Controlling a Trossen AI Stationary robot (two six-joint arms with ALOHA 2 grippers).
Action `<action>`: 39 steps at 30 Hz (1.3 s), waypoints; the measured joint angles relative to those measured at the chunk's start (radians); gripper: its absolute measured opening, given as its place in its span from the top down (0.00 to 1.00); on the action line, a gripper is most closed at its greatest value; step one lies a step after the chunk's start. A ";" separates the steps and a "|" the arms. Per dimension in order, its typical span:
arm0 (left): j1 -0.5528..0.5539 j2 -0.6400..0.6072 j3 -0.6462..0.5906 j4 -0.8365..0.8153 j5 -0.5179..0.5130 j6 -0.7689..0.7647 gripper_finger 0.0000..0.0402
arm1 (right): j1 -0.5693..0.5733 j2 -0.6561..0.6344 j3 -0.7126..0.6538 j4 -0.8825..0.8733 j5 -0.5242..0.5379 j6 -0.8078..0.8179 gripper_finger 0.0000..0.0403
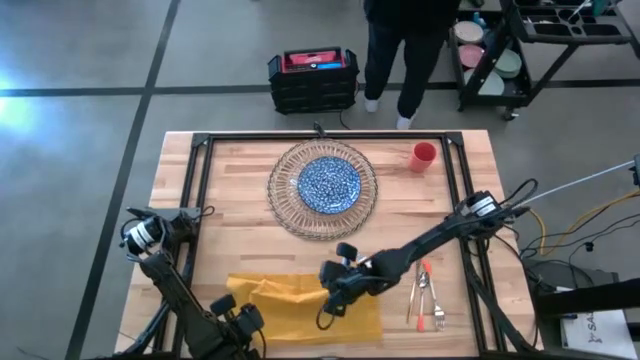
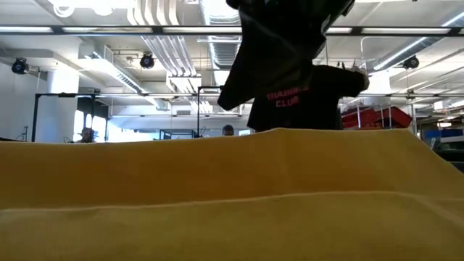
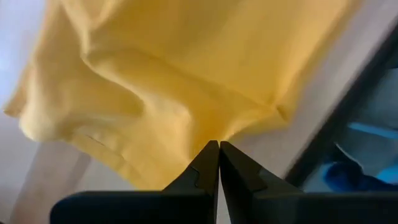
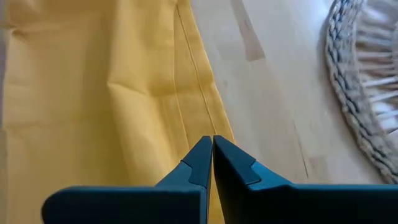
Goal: Set table place
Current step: Fold the yellow napkin
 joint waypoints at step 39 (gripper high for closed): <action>0.084 -0.006 -0.299 0.547 -0.201 -0.052 1.00 | 0.020 0.160 0.104 0.140 -0.150 0.022 1.00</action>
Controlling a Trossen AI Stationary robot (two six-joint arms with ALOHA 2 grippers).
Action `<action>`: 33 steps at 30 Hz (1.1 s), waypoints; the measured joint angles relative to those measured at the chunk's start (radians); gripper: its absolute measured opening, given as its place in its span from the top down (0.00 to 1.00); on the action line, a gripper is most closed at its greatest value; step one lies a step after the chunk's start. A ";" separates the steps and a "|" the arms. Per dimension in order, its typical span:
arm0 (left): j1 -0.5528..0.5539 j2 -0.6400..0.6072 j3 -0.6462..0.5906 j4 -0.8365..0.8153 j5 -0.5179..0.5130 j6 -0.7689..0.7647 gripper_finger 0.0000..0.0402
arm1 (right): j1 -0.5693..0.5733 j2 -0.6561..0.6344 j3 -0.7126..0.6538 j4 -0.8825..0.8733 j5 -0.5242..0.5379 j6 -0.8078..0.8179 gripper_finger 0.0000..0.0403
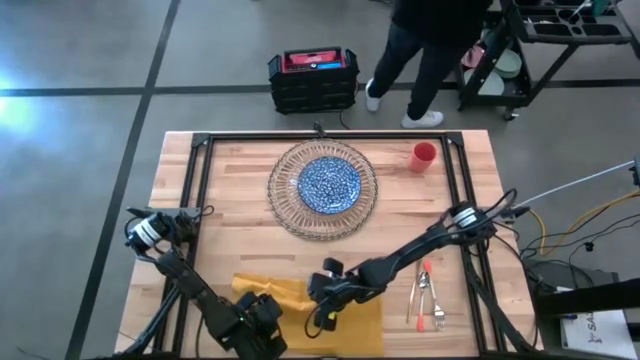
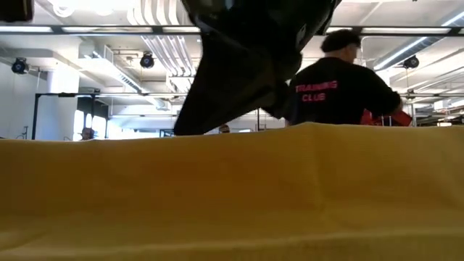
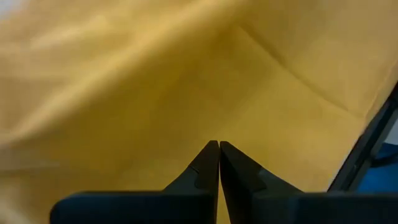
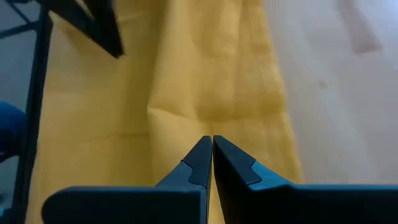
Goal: Set table place
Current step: Fold the yellow napkin
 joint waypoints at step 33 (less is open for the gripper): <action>-0.013 -0.006 -0.081 0.101 0.029 -0.051 1.00 | -0.076 0.041 -0.001 -0.296 0.238 0.048 1.00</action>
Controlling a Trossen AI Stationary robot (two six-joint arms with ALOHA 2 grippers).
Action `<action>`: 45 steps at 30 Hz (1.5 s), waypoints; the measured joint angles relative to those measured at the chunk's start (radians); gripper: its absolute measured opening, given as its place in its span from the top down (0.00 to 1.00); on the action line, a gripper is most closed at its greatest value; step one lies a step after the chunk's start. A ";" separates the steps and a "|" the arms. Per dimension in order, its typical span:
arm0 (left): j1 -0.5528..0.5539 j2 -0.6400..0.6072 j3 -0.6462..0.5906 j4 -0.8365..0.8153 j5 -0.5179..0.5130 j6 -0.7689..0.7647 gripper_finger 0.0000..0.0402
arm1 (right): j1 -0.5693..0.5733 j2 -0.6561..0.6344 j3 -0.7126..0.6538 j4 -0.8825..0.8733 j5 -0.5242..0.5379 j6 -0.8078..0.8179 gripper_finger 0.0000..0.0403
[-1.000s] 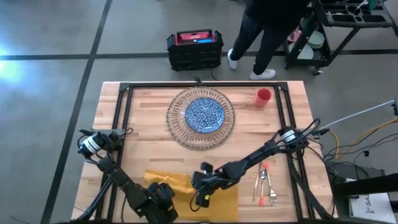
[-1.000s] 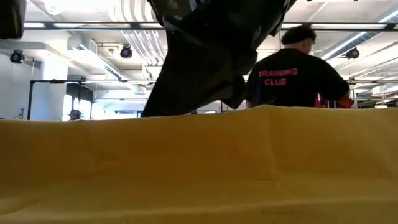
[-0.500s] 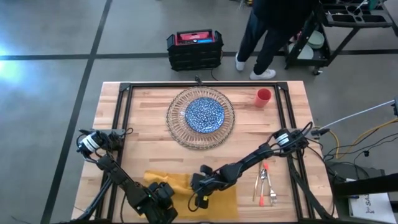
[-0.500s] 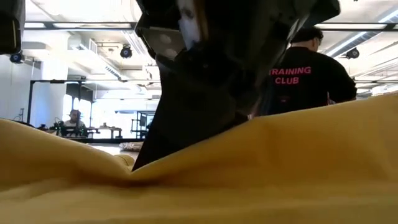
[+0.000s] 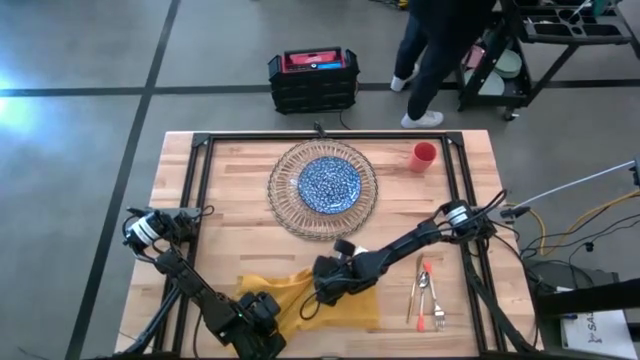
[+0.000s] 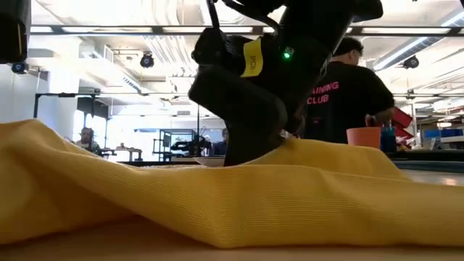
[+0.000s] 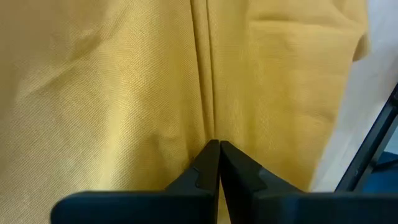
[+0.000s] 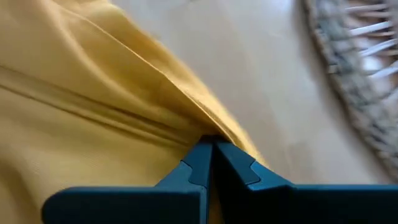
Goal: Set table place
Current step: Fold the yellow napkin
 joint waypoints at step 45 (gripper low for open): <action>-0.018 -0.001 0.000 -0.029 0.024 0.016 1.00 | 0.374 -0.299 -0.110 -0.169 0.003 0.382 1.00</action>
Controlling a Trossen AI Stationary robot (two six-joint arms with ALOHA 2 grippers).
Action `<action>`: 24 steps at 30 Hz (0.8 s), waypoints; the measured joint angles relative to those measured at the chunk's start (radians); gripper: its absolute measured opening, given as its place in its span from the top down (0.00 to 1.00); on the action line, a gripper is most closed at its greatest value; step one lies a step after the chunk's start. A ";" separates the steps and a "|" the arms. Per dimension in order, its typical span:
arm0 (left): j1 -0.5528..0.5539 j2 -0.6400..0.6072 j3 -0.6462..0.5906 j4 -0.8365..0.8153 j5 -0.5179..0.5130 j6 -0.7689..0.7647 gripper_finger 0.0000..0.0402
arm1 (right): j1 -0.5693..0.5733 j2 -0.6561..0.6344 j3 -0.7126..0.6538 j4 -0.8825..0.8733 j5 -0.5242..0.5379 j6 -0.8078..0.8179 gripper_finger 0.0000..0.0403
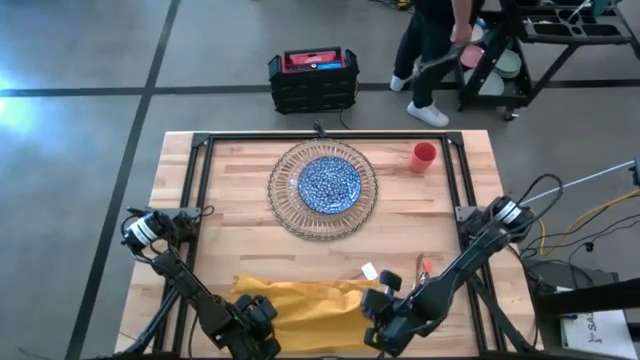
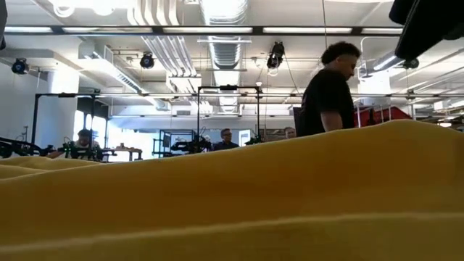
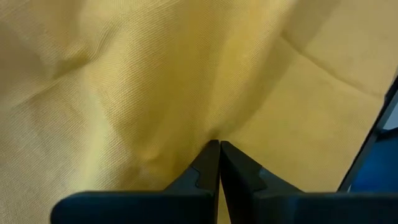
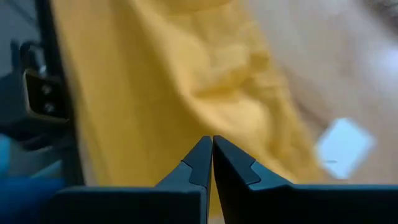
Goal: Set table place
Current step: Fold the yellow napkin
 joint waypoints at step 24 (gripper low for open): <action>0.049 -0.005 -0.002 -0.050 -0.033 0.070 1.00 | 0.123 0.125 -0.014 0.140 -0.276 0.135 1.00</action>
